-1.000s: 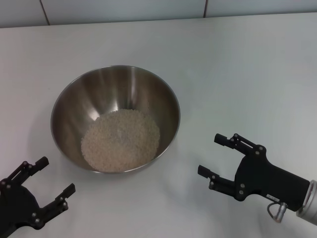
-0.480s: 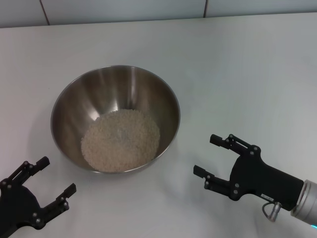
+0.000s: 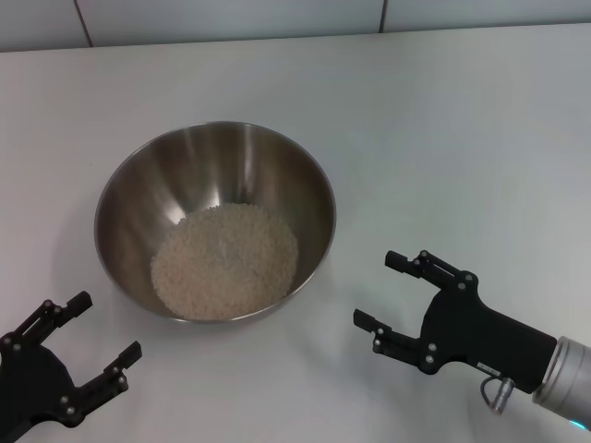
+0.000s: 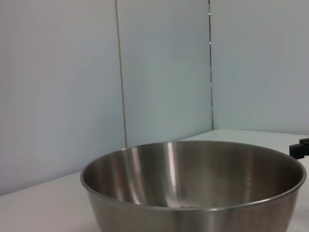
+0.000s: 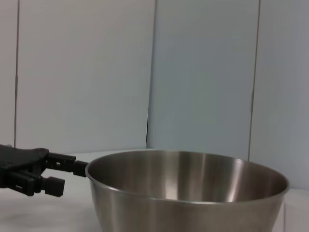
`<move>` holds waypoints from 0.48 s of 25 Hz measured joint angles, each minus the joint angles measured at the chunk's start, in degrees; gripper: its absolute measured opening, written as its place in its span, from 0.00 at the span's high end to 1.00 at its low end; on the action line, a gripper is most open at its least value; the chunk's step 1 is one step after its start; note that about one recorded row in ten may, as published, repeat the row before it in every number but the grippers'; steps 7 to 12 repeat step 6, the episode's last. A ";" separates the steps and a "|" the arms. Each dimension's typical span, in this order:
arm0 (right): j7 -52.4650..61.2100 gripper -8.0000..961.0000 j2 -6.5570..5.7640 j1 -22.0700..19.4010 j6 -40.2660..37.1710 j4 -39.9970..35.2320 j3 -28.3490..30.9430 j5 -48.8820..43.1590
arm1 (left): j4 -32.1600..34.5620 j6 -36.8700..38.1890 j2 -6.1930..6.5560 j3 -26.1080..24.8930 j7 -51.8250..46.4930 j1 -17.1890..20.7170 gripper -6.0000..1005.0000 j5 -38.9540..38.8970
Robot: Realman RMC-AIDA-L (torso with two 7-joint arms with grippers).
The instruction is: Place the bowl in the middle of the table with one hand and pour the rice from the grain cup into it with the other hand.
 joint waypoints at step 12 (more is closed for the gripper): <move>0.08 0.18 -0.08 0.11 1.35 0.93 -0.07 0.02 | -0.02 0.33 0.11 0.00 0.00 0.00 0.17 0.00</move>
